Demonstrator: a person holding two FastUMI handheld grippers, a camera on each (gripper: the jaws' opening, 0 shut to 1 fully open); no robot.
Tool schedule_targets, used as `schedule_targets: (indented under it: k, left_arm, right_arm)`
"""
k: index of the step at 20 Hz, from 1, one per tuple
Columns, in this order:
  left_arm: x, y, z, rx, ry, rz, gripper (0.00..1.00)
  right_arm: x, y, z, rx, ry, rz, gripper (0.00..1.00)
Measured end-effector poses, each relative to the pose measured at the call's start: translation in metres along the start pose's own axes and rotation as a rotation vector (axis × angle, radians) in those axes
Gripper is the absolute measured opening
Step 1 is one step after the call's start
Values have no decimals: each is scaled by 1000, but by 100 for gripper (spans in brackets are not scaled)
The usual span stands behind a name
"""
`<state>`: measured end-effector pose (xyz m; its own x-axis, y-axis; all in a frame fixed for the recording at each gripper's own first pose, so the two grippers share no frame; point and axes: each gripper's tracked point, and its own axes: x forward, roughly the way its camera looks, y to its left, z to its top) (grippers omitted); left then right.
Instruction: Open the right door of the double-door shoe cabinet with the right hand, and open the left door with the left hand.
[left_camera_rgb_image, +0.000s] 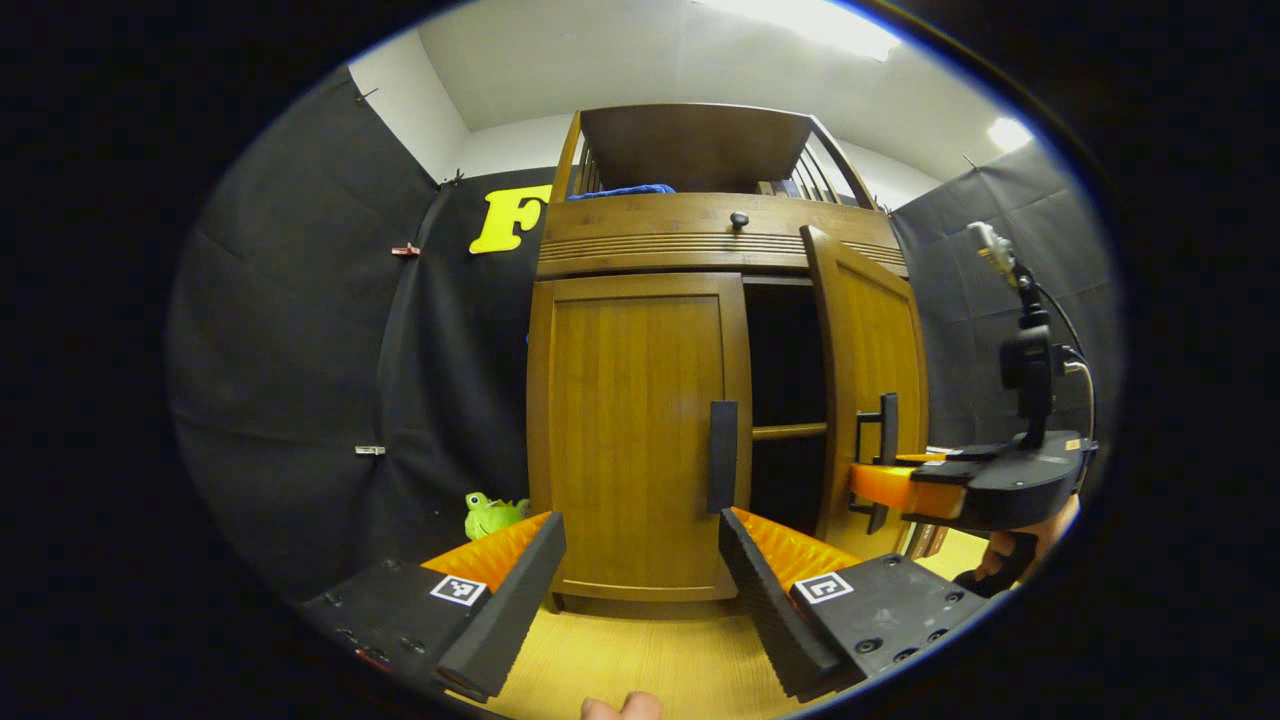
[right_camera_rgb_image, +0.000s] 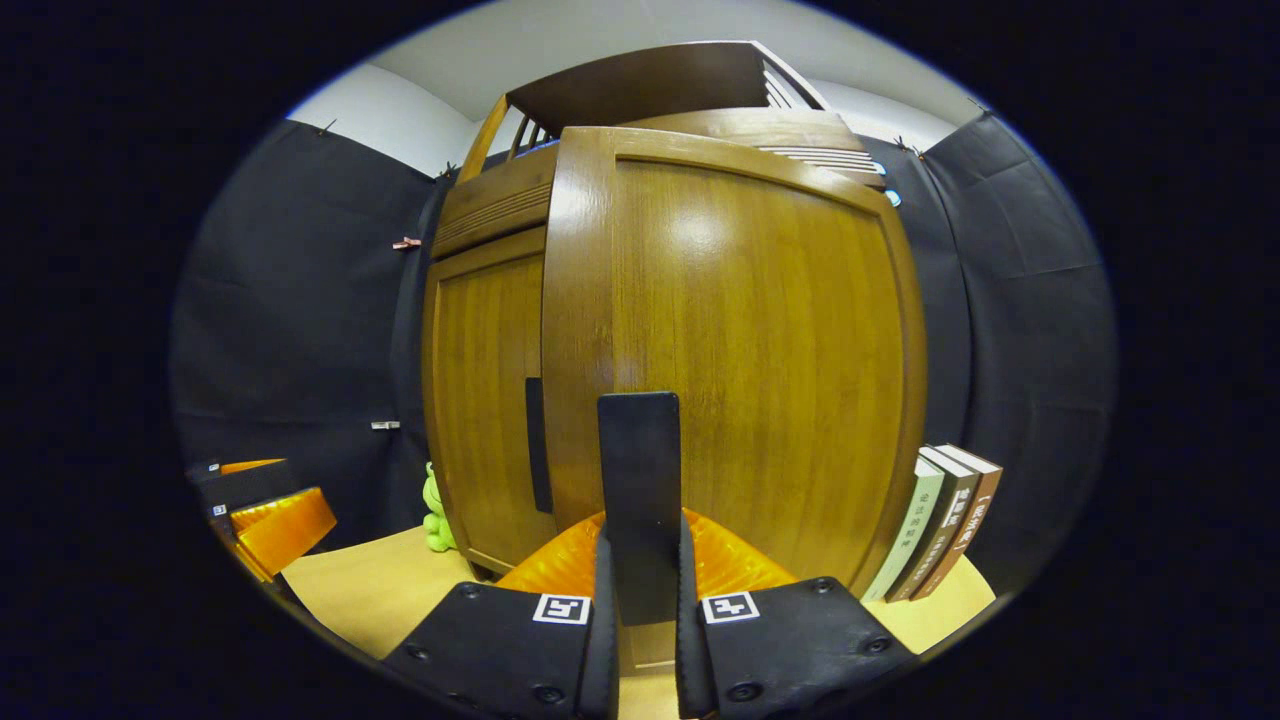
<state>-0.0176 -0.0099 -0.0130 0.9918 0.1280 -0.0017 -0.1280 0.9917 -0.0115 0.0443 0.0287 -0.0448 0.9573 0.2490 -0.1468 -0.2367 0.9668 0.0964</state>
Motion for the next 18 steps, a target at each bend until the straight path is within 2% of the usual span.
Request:
schedule_targets:
  k: [2, 3, 7, 9, 10, 12, 13, 14, 15, 16, 18]
  left_arm:
    - [-4, -7, 2, 2, -3, -6, 96]
    - [-5, -11, 3, 2, -1, -7, 96]
    - [-3, -36, 6, -7, -1, -40, 96]
    - [0, -49, 7, -8, -9, -59, 96]
    - [3, -54, 6, -7, -11, -66, 96]
    - [11, -66, 2, -5, -7, -83, 96]
    - [14, -72, 1, 0, -5, -92, 96]
    - [19, -77, 2, 6, -6, -97, 96]
    - [23, -81, 3, 13, -7, -102, 96]
    - [28, -86, 1, 18, -6, -107, 96]
    - [37, -95, -3, 26, 7, -121, 96]
  right_arm:
    - [-23, -13, 4, 5, -14, -9, 22]
    - [-36, -19, 5, 9, -18, -14, 26]
    - [-70, -50, 9, 40, -15, -51, 25]
    - [-84, -66, 10, 44, -18, -95, 25]
    - [-91, -75, 10, 37, -18, -116, 22]
    - [-103, -93, 14, 23, -29, -163, 25]
    - [-109, -102, 15, 22, -34, -185, 21]
    - [-115, -111, 16, 19, -38, -210, 24]
    - [-120, -122, 17, 10, -40, -239, 20]
    - [-125, -133, 16, -12, -39, -269, 24]
    - [-135, -153, 15, -57, -45, -328, 10]
